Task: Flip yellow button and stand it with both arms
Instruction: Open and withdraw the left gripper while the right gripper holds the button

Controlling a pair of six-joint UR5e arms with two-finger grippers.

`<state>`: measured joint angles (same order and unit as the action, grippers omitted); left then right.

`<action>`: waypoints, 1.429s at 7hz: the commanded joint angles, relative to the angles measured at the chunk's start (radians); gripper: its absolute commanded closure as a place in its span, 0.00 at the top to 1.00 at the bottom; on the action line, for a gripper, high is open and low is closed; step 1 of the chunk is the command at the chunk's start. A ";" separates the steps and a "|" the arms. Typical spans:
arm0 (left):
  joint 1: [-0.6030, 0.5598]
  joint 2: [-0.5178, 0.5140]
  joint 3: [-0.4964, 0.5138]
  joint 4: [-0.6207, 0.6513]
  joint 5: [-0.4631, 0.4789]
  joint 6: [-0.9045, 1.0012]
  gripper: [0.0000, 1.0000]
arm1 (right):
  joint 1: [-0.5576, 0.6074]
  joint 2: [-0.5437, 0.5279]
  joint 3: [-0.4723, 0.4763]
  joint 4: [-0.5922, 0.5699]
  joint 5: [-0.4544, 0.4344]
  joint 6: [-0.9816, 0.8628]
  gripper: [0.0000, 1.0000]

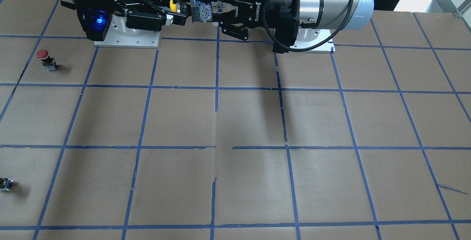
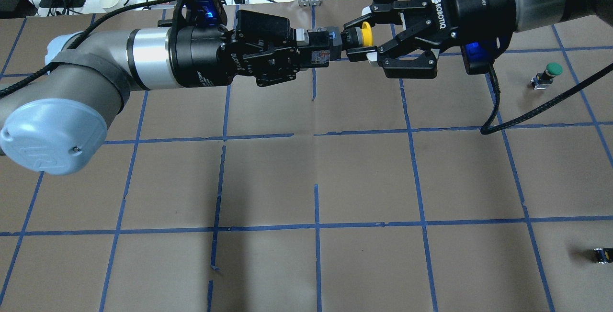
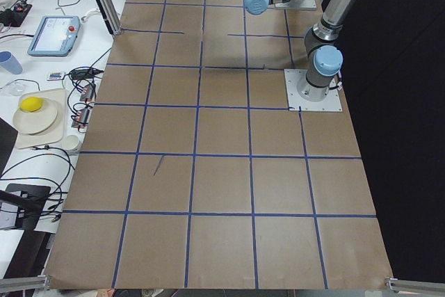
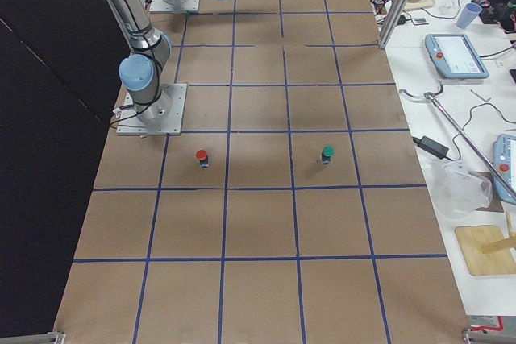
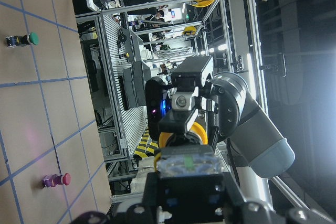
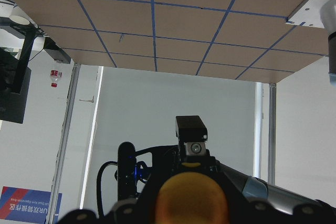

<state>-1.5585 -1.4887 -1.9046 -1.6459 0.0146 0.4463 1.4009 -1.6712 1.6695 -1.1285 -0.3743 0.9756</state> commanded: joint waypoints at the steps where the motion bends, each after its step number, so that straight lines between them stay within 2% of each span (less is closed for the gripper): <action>1: 0.000 0.002 -0.002 0.000 0.007 -0.035 1.00 | -0.003 0.001 0.001 -0.002 0.000 0.000 0.23; 3: 0.005 0.002 0.010 0.001 0.010 -0.073 1.00 | -0.008 0.002 0.001 -0.011 -0.012 0.000 0.23; 4: 0.012 -0.004 0.015 0.044 0.011 -0.124 1.00 | -0.029 0.002 -0.001 -0.020 -0.064 -0.015 0.23; 5: 0.015 -0.024 0.013 0.146 0.081 -0.196 1.00 | -0.063 0.002 0.001 -0.077 -0.131 -0.020 0.23; 6: 0.020 -0.038 0.016 0.252 0.231 -0.289 1.00 | -0.086 0.002 -0.001 -0.089 -0.191 -0.053 0.23; 7: 0.020 -0.056 0.015 0.347 0.345 -0.331 1.00 | -0.106 0.001 -0.013 -0.108 -0.284 -0.177 0.23; 8: 0.017 -0.071 0.013 0.433 0.516 -0.337 1.00 | -0.108 0.002 -0.019 -0.114 -0.382 -0.351 0.23; 9: -0.009 -0.090 0.025 0.484 0.670 -0.337 1.00 | -0.108 0.004 -0.019 -0.117 -0.519 -0.527 0.23; 10: -0.046 -0.094 0.073 0.472 0.832 -0.337 1.00 | -0.114 0.002 -0.016 -0.116 -0.686 -0.771 0.23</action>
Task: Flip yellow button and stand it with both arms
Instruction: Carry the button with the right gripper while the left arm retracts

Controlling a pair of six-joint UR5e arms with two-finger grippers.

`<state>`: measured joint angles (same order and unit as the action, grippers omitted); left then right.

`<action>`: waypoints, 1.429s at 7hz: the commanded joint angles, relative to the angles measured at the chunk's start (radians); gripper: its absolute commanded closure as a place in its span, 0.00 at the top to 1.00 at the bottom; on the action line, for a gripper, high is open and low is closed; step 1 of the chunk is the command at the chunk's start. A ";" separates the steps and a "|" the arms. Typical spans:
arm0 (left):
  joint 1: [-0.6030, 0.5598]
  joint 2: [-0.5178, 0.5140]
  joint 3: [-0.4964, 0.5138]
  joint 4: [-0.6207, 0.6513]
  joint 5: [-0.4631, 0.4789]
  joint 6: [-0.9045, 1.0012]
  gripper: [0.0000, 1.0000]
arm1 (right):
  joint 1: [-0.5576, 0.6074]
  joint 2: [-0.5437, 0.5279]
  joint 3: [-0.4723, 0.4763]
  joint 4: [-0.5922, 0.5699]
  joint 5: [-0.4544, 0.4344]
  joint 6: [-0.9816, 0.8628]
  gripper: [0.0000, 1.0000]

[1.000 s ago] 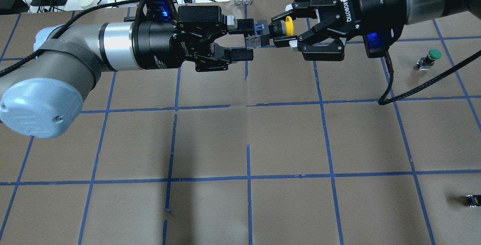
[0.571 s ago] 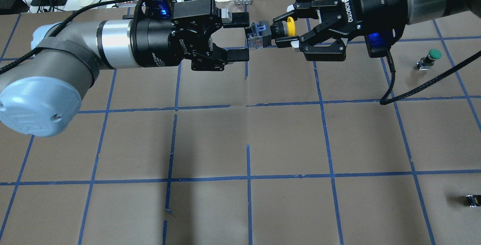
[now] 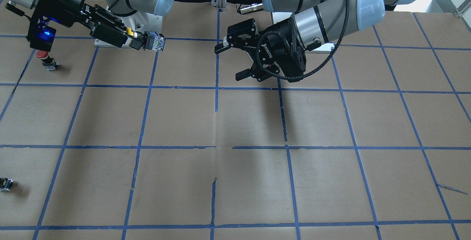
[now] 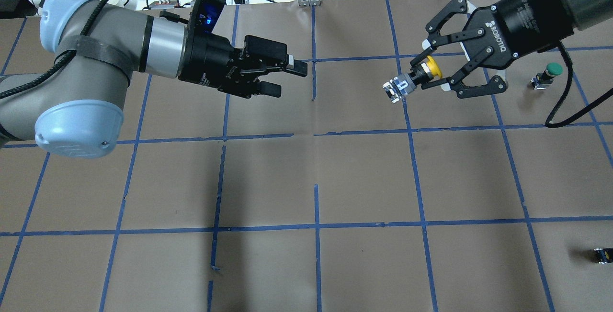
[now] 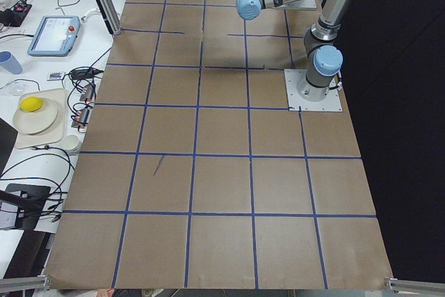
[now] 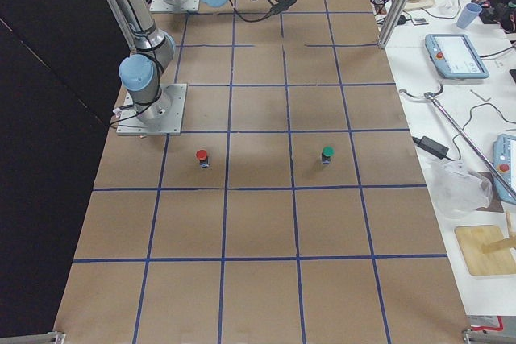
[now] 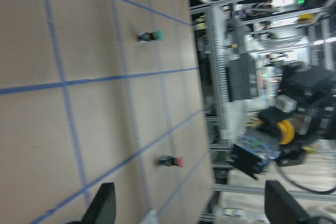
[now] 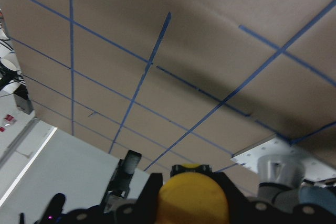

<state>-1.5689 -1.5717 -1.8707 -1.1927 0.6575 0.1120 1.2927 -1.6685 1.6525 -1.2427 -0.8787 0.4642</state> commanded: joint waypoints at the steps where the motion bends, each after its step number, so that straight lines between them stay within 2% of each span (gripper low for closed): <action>1: -0.066 -0.020 0.097 -0.045 0.435 0.000 1.00 | -0.030 0.003 0.009 -0.007 -0.303 -0.456 0.22; 2: -0.069 -0.019 0.161 -0.156 0.594 0.009 1.00 | -0.094 0.003 0.021 -0.007 -0.377 -0.643 0.22; 3: -0.065 -0.021 0.238 -0.280 0.814 0.012 1.00 | -0.160 0.006 0.033 -0.032 -0.447 -0.856 0.22; 4: -0.036 -0.018 0.258 -0.327 0.996 0.015 1.00 | -0.208 0.006 0.085 -0.138 -0.520 -1.033 0.21; 5: 0.031 0.007 0.274 -0.376 0.992 0.029 1.00 | -0.260 0.004 0.158 -0.270 -0.564 -1.238 0.21; 6: 0.058 0.025 0.286 -0.402 0.894 0.028 1.00 | -0.332 0.006 0.215 -0.379 -0.575 -1.464 0.21; 7: 0.066 0.007 0.304 -0.407 0.854 0.012 1.00 | -0.393 0.007 0.258 -0.470 -0.571 -1.647 0.21; 8: 0.061 0.007 0.306 -0.413 0.854 0.000 1.00 | -0.439 0.012 0.294 -0.563 -0.569 -1.838 0.21; 9: 0.049 0.018 0.309 -0.445 0.863 -0.002 1.00 | -0.491 0.050 0.315 -0.589 -0.554 -1.953 0.21; 10: 0.040 0.009 0.323 -0.446 0.875 -0.002 1.00 | -0.531 0.128 0.317 -0.666 -0.554 -2.054 0.21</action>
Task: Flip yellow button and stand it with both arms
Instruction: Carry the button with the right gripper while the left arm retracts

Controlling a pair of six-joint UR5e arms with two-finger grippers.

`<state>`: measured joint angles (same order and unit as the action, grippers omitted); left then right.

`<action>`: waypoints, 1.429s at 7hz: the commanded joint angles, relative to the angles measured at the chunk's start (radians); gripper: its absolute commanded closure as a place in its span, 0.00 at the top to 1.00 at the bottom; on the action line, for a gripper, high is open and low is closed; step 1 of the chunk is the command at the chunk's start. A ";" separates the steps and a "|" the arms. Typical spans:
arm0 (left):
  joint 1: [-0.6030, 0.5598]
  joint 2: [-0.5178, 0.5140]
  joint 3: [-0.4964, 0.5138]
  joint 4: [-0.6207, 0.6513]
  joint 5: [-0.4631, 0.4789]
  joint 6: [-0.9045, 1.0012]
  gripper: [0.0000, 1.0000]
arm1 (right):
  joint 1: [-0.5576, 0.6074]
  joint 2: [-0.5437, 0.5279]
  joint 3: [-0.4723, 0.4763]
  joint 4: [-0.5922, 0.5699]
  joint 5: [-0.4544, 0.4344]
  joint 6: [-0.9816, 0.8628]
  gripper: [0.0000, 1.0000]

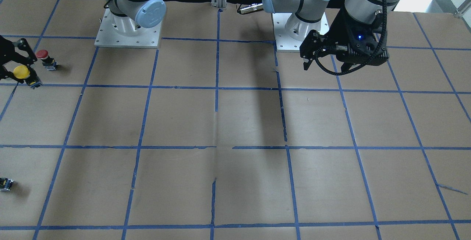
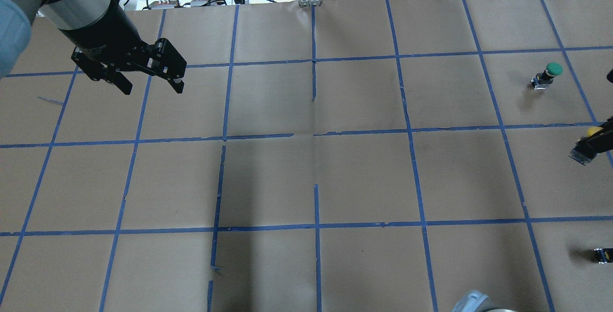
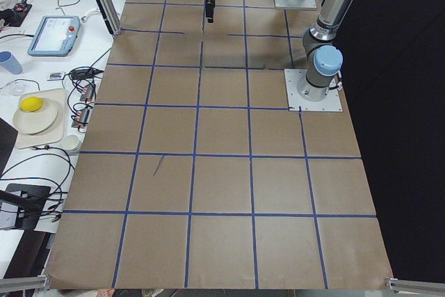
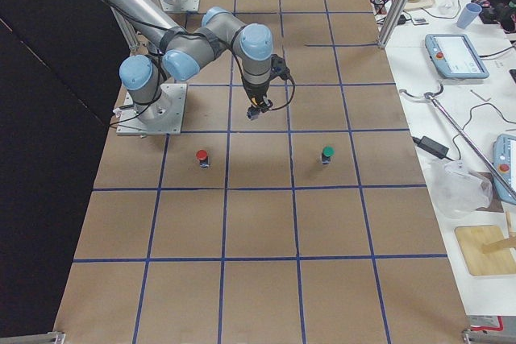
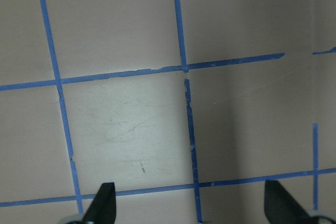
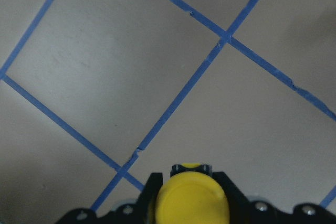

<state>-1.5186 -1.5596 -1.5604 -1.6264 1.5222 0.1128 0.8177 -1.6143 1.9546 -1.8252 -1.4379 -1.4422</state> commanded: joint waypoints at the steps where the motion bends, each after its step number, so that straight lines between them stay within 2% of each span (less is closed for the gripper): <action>1: -0.015 -0.040 0.020 0.003 0.010 -0.004 1.00 | -0.063 0.141 0.006 -0.161 0.008 -0.247 0.21; 2: -0.026 -0.066 0.022 0.038 0.003 -0.007 1.00 | -0.075 0.174 0.003 -0.170 0.078 -0.356 0.21; 3: -0.040 -0.073 0.022 0.048 0.004 -0.027 1.00 | -0.081 0.195 0.001 -0.167 0.092 -0.392 0.22; 5: -0.049 -0.073 0.022 0.051 0.012 -0.028 1.00 | -0.081 0.252 -0.002 -0.169 0.094 -0.508 0.22; 7: -0.049 -0.074 0.020 0.062 0.012 -0.030 1.00 | -0.083 0.324 -0.057 -0.195 0.091 -0.558 0.22; 9: -0.049 -0.074 0.022 0.062 0.012 -0.028 1.00 | -0.083 0.332 -0.069 -0.183 0.086 -0.581 0.23; 10: -0.048 -0.071 0.020 0.062 0.013 -0.022 1.00 | -0.083 0.335 -0.065 -0.184 0.090 -0.660 0.22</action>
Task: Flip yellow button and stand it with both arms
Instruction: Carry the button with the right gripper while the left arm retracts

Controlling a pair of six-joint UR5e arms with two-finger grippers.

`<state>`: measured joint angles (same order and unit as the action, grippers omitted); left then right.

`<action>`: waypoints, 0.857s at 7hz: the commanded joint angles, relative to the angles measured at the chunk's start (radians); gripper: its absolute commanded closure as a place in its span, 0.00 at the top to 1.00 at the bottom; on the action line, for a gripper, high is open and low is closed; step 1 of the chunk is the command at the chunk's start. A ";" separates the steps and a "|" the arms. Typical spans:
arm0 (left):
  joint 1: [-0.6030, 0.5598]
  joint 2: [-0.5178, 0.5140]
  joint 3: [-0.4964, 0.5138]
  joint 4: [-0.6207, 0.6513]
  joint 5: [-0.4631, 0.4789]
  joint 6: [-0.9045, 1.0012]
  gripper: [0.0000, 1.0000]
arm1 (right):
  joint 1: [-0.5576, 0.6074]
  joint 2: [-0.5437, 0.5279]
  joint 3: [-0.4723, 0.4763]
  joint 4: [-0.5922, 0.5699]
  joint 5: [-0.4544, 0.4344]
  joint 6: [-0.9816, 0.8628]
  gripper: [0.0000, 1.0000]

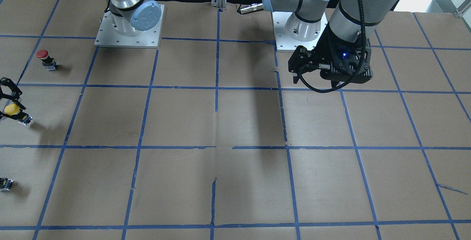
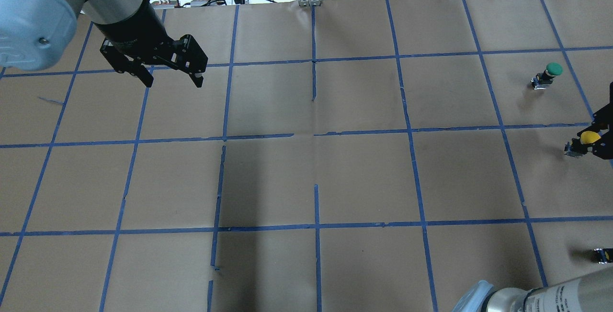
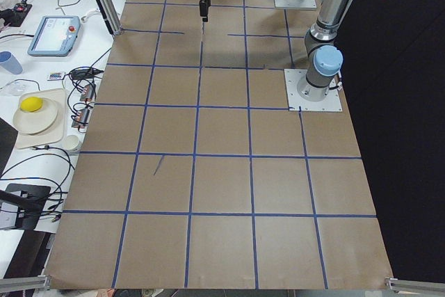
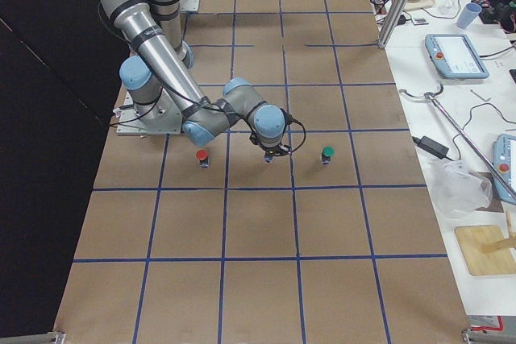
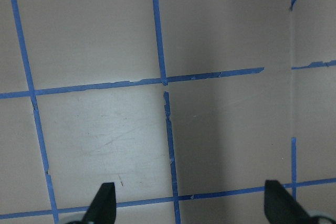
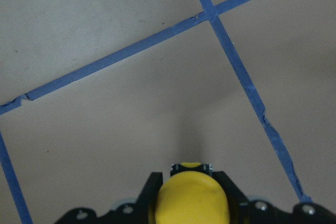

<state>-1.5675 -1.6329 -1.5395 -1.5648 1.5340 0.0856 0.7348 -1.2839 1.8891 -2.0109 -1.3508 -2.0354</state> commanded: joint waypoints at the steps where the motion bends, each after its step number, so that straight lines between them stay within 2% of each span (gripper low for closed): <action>1: 0.001 0.004 -0.002 0.000 0.003 0.009 1.00 | 0.000 0.006 0.004 0.004 0.002 -0.097 0.22; 2: 0.003 0.005 0.002 0.000 0.003 0.009 1.00 | 0.001 0.006 0.004 0.039 0.004 -0.124 0.23; 6: 0.003 0.005 0.004 0.000 0.003 0.009 1.00 | 0.001 0.044 -0.008 0.044 0.007 -0.129 0.40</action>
<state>-1.5647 -1.6287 -1.5367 -1.5647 1.5370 0.0951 0.7363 -1.2644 1.8868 -1.9655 -1.3446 -2.1635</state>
